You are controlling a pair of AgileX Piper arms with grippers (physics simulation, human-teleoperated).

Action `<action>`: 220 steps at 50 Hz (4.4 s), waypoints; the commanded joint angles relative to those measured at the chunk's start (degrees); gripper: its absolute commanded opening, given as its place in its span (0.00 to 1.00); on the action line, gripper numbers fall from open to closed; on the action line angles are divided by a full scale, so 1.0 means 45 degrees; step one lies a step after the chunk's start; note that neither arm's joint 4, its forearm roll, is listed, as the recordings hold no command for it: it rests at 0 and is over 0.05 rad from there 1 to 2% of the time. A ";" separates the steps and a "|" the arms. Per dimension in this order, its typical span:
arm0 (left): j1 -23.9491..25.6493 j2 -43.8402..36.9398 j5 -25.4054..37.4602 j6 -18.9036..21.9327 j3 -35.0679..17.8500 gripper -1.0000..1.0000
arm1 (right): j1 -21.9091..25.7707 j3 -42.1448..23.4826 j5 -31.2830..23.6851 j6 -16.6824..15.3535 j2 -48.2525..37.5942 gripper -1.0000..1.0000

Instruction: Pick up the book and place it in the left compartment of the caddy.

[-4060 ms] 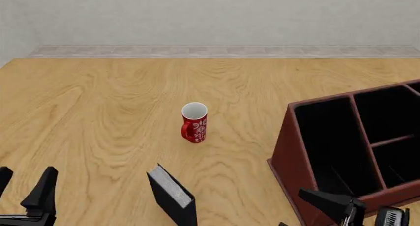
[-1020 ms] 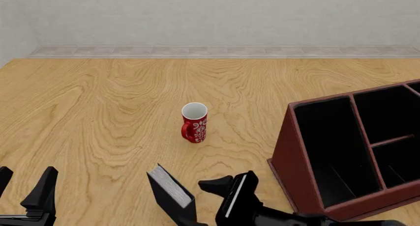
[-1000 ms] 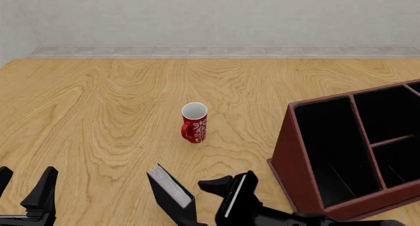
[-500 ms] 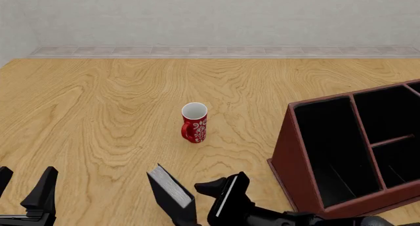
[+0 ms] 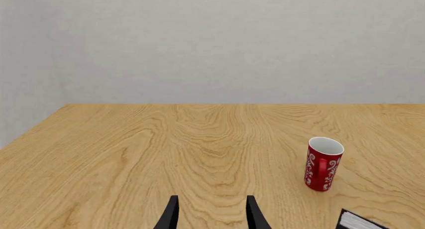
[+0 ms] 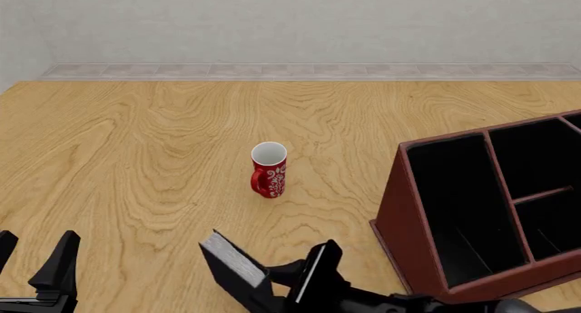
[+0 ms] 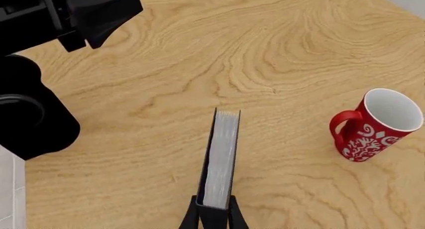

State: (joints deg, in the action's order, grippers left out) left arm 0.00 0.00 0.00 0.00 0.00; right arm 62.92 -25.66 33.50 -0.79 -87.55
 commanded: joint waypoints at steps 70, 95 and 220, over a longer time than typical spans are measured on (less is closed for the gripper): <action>0.0000 0.0000 0.0000 0.0000 0.0000 1.00 | -0.0317 0.0462 -0.2520 -0.0918 0.5865 0.00; 0.0000 0.0000 0.0000 0.0000 0.0000 1.00 | -0.0638 0.0370 -0.4534 -0.1621 0.8652 0.00; 0.0000 0.0000 0.0000 0.0000 0.0000 1.00 | -0.4354 -0.0544 -1.2645 -0.2483 1.7700 0.00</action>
State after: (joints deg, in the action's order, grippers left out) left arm 0.00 0.00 0.00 0.00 0.00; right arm 44.85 -26.61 -20.27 -13.59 -11.29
